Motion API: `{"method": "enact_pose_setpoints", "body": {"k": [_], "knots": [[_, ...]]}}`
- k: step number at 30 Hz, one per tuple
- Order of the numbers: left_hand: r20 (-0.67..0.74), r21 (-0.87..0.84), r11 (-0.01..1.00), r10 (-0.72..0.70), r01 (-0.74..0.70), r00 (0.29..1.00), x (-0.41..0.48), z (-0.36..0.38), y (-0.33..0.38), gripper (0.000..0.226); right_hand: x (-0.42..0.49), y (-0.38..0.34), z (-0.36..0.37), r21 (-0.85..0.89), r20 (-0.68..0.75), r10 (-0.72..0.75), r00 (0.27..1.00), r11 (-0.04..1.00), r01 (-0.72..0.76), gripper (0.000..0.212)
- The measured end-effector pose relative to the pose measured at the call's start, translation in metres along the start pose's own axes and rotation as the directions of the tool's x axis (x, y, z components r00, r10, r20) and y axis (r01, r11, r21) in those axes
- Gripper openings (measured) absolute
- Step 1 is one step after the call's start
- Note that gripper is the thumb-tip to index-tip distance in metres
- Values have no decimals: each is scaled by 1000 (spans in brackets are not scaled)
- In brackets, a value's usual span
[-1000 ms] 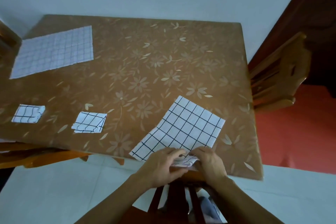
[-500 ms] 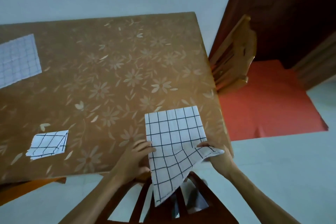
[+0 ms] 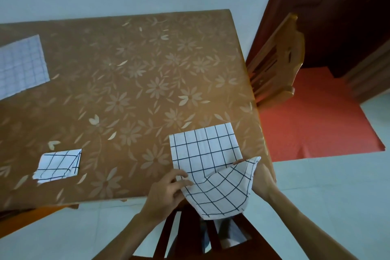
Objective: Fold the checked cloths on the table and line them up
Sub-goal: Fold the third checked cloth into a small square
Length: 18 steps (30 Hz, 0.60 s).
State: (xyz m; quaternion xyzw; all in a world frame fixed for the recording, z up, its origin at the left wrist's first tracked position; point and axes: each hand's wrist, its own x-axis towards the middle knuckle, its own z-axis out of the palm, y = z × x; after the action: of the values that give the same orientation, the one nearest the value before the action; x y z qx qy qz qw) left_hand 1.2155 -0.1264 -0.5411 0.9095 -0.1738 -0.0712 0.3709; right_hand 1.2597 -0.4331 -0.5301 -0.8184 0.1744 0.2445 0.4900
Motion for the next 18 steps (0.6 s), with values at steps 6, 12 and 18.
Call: {"method": "enact_pose_setpoints", "body": {"k": [6, 12, 18], "knots": [[-5, -373, 883, -309, 285, 951, -6, 11, 0, 40, 4, -2, -2, -94, -37, 24, 999, 995, -28, 31], [174, -586, 535, -650, 609, 739, -4, 2, 1, 19, 8, 9, -5, -162, -152, 17, 988, 986, -42, 25], [288, -662, 296, -748, 688, 598, 7, -4, 4, 18, 12, -1, 0, -129, -177, 21, 984, 991, -44, 15]]}}
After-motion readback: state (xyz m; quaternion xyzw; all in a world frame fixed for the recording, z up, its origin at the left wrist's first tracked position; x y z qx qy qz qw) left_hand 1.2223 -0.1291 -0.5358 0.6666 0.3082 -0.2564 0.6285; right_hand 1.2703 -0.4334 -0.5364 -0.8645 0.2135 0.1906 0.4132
